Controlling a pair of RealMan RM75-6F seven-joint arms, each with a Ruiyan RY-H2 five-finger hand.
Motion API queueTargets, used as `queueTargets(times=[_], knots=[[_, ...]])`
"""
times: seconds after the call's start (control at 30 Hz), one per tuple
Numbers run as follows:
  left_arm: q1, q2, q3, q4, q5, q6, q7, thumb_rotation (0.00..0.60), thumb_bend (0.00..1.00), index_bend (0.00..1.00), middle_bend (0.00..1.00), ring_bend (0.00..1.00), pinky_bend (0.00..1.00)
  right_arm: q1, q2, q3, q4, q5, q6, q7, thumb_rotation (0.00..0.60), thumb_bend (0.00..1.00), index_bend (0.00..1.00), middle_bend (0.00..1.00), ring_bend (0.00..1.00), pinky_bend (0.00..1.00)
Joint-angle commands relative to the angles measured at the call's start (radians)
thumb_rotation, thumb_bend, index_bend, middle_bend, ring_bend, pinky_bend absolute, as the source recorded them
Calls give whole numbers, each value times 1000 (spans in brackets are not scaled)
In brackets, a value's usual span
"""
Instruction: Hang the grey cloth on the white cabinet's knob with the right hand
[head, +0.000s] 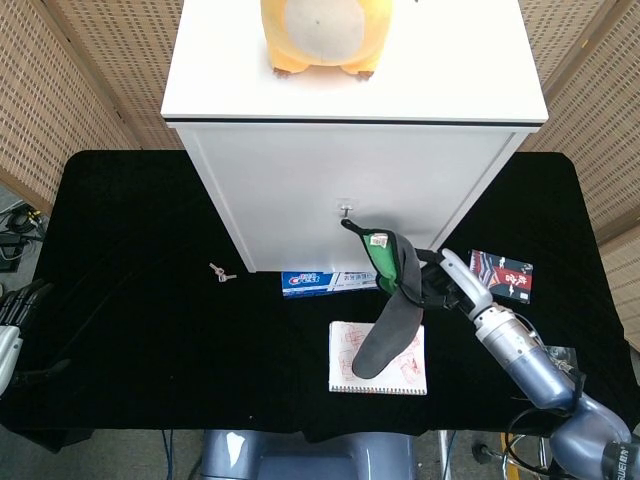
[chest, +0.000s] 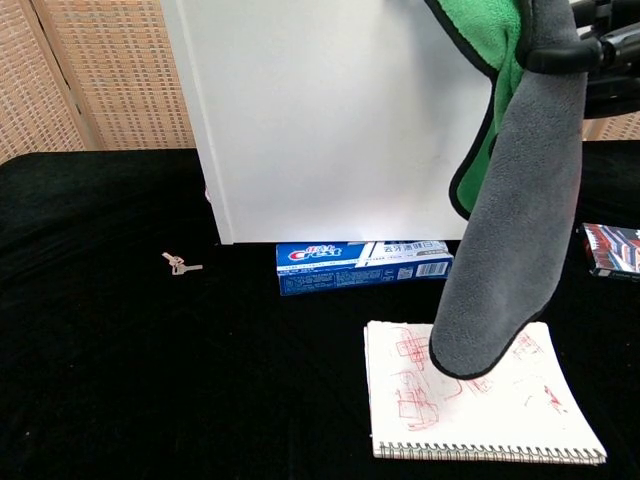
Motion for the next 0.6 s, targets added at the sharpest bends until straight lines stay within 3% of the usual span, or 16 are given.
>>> queueTargets(times=[0.03, 0.4, 0.47, 0.53, 0.6], knots=[[0, 0, 0, 0, 1, 0, 1, 600, 0, 0, 0, 0, 0, -1, 2, -1, 2, 4, -6, 7, 600, 645, 800, 1000, 978, 1000], [-1, -1, 1, -1, 1, -1, 6, 600, 0, 0, 0, 0, 0, -7, 17, -1, 1, -11, -17, 33, 600, 655, 786, 1000, 978, 1000], [0, -1, 1, -1, 1, -1, 6, 600, 0, 0, 0, 0, 0, -8, 17, -6, 4, -16, -21, 35, 600, 584, 595, 999, 978, 1000], [0, -2, 1, -1, 1, 0, 6, 600, 0, 0, 0, 0, 0, -12, 13, -14, 12, -38, -15, 31, 600, 281, 165, 994, 978, 1000], [-1, -2, 1, -1, 1, -1, 6, 600, 0, 0, 0, 0, 0, -16, 5, -23, 26, -69, -2, 28, 600, 61, 5, 991, 978, 1000]])
